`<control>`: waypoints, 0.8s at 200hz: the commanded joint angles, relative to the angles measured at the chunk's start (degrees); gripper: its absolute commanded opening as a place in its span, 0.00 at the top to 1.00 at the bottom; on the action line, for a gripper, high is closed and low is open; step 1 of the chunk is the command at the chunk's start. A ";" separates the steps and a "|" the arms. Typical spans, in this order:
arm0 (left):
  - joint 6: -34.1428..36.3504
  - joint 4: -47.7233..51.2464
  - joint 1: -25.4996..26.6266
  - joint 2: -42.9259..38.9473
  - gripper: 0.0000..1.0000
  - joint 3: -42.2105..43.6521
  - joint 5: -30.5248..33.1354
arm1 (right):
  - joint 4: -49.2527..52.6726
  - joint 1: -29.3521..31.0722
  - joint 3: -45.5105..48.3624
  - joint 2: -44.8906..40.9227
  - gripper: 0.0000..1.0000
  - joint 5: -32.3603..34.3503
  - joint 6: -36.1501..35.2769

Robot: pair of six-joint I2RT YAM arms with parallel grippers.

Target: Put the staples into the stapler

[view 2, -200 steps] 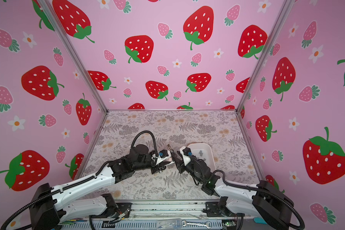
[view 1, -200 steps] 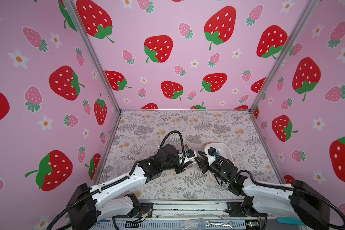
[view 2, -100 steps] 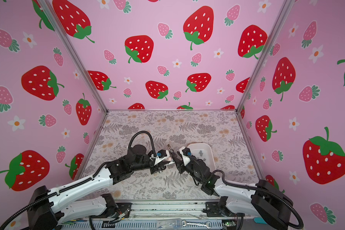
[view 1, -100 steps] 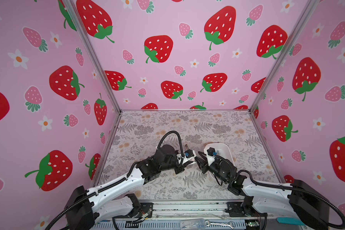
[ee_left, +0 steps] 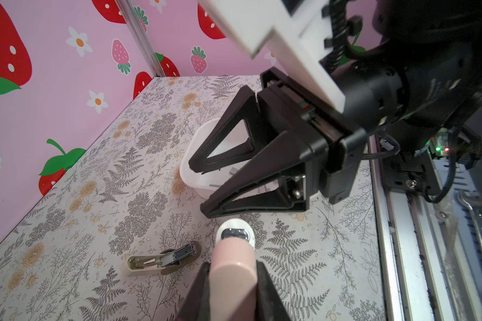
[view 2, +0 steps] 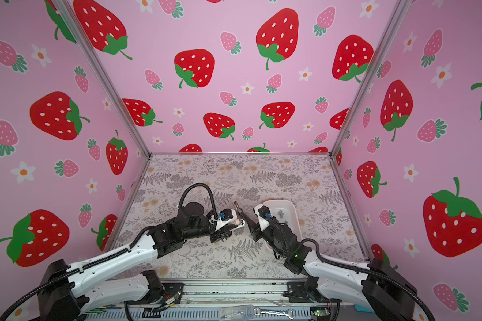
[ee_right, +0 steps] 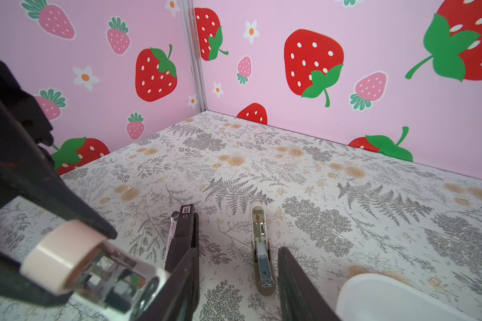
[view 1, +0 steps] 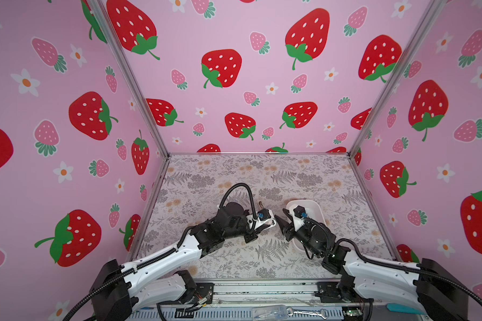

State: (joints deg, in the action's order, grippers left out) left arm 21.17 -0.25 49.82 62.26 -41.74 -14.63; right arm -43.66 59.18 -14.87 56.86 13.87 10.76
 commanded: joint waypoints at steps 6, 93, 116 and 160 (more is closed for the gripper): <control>0.32 -2.36 0.15 -0.47 1.00 -0.32 -0.84 | 2.68 -0.07 1.07 -2.90 0.51 2.19 -2.44; 0.68 -2.29 0.13 -0.32 1.00 -0.52 -1.86 | 0.98 -0.03 0.84 -4.13 0.50 -13.42 -4.75; 0.77 -1.98 0.15 -0.51 1.00 -0.71 -2.07 | 0.27 0.14 -0.63 1.10 0.53 -15.34 -5.10; 0.78 -2.00 0.10 -2.03 1.00 -0.09 -2.41 | -1.31 1.16 -1.31 4.74 0.54 -16.24 -6.32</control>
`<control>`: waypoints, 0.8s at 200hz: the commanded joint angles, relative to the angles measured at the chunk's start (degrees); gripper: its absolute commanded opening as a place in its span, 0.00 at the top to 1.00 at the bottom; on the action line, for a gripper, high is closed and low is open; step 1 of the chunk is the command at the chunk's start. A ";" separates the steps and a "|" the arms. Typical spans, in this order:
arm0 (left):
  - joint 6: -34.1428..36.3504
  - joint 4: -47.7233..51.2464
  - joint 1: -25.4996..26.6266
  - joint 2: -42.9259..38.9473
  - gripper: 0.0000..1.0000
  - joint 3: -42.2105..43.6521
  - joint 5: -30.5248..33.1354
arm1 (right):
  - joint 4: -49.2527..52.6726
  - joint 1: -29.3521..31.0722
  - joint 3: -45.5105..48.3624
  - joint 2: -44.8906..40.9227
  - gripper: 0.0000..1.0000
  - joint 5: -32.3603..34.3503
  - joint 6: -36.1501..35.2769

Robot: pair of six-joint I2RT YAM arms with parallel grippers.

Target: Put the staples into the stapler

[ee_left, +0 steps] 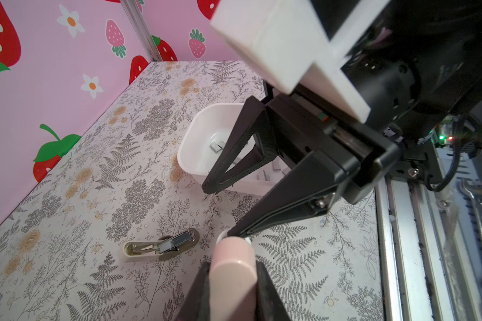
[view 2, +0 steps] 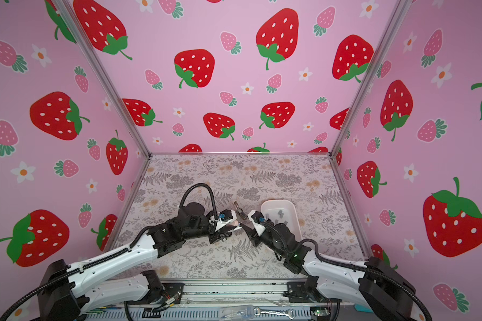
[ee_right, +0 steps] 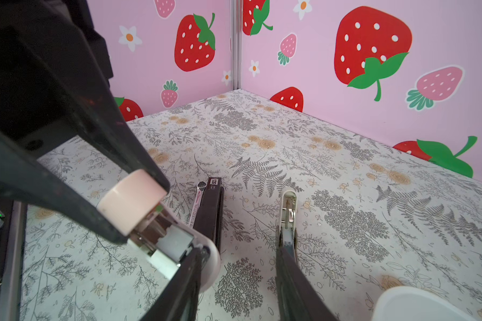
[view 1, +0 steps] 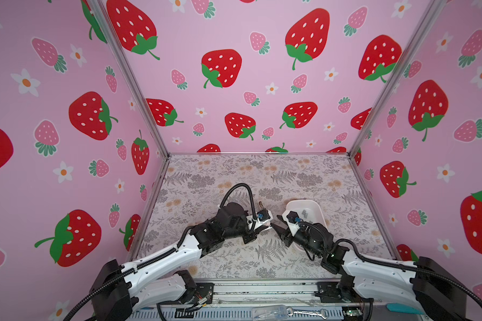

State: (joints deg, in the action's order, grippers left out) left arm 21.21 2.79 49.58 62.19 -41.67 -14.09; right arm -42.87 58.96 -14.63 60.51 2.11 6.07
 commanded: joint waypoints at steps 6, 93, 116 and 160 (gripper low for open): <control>0.74 -5.15 0.39 -2.11 1.00 -0.08 -3.03 | -2.36 1.52 -1.54 1.23 0.54 -4.65 -1.76; 0.11 -9.45 0.39 -2.28 1.00 0.04 -5.12 | -4.94 4.45 -3.80 8.07 0.54 -5.99 -3.08; -0.41 -10.68 0.36 -1.84 1.00 -0.52 -5.25 | -5.87 5.15 -4.13 9.32 0.55 -5.54 -3.43; -1.70 -14.89 0.38 -1.95 1.00 -0.03 -4.54 | -7.48 5.80 -4.26 11.37 0.55 -4.92 -3.56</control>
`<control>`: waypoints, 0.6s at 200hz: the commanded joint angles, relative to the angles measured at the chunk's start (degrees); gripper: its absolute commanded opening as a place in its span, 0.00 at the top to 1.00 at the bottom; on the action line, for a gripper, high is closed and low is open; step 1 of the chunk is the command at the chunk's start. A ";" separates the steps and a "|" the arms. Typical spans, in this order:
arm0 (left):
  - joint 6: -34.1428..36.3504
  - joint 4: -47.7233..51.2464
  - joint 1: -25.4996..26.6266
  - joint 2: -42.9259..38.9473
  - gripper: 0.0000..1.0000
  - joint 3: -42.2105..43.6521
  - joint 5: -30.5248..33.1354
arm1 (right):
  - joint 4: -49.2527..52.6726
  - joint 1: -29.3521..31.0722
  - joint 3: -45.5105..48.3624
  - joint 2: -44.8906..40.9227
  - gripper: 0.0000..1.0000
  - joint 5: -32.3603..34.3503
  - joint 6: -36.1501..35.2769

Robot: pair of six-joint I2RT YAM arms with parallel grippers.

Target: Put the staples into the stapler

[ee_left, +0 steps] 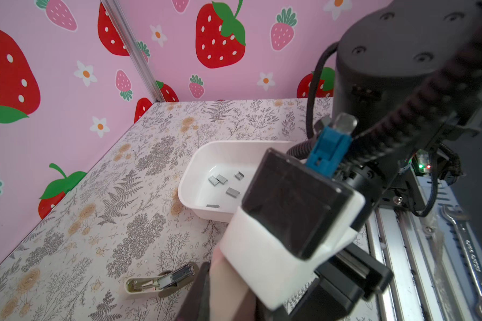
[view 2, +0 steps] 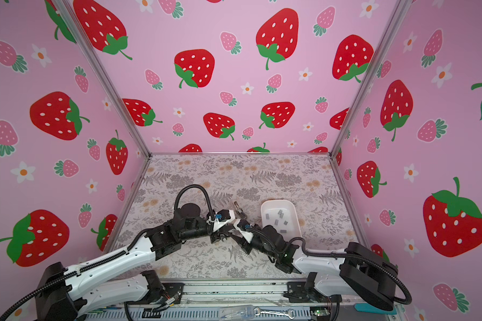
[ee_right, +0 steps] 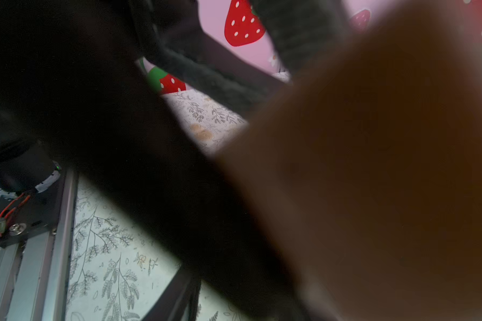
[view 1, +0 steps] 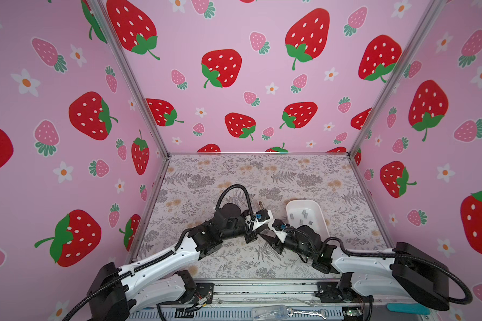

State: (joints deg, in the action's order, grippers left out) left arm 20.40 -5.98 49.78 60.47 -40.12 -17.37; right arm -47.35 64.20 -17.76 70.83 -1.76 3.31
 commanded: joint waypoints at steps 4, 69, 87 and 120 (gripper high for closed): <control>-0.89 -6.31 0.15 -0.24 1.00 -1.54 -1.13 | -3.08 0.57 -1.18 1.12 0.55 -1.05 -0.80; -0.74 -6.37 0.14 -1.13 1.00 0.00 0.10 | -4.41 1.09 0.53 0.46 0.54 1.18 -2.65; -0.55 -5.36 0.21 -2.20 1.00 0.78 0.87 | -5.19 1.02 2.07 -0.62 0.49 2.91 -3.90; -0.11 -3.86 0.09 -3.65 1.00 2.24 2.33 | -5.61 0.97 4.70 -4.00 0.41 4.66 -6.16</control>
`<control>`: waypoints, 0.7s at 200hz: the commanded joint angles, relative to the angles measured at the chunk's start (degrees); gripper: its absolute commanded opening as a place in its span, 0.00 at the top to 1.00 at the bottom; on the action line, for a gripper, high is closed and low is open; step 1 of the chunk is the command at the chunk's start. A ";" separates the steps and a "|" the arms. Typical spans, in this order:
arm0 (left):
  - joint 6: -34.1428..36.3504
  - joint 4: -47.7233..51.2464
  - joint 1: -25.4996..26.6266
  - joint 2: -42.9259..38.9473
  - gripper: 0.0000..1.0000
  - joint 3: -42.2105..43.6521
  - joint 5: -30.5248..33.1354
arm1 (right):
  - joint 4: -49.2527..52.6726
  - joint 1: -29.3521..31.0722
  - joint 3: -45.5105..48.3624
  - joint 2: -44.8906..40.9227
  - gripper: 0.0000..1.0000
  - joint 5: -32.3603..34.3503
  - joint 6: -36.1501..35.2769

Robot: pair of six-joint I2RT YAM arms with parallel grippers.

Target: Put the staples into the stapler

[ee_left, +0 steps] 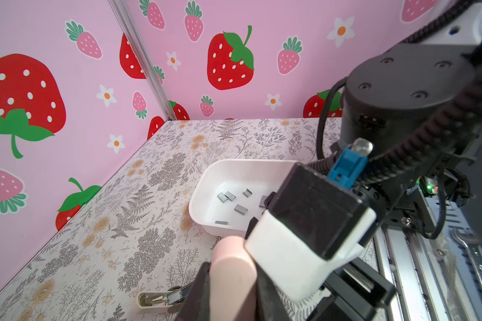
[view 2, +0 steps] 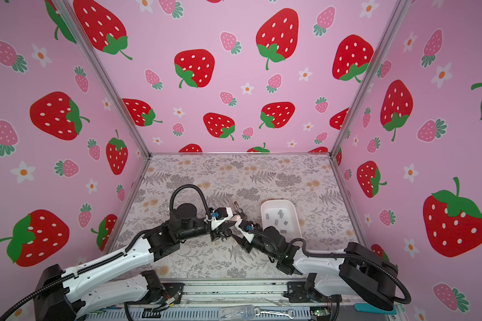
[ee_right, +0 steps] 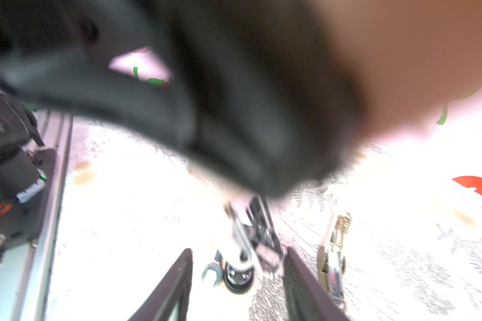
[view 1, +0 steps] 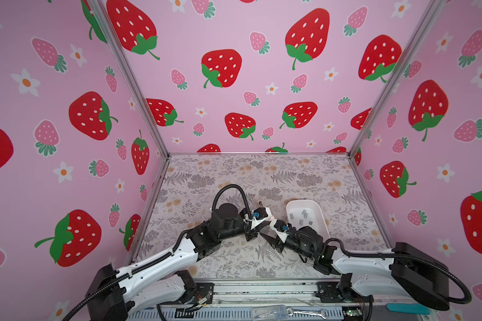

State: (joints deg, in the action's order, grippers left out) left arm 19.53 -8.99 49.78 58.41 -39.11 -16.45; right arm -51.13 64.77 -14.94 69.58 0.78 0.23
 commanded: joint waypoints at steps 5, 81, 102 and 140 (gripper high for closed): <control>0.70 -0.80 0.06 -1.79 1.00 1.55 1.76 | -1.88 0.39 2.29 -3.30 0.41 2.17 -3.33; 1.04 2.06 -2.20 -1.67 1.00 1.50 -2.28 | -1.96 -0.25 6.02 -10.34 0.17 1.25 -5.55; 3.12 2.45 -2.22 -1.83 1.00 1.76 -6.75 | -1.76 -0.31 6.41 -12.31 0.09 -1.10 -5.81; 5.53 5.14 -2.20 -0.46 1.00 0.04 -12.47 | -0.43 -0.26 5.40 -13.20 0.04 -6.16 -6.16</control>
State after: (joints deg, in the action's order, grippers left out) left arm 22.00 -5.69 47.66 56.93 -36.56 -22.79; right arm -51.62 64.60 -9.34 56.77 -1.13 -4.82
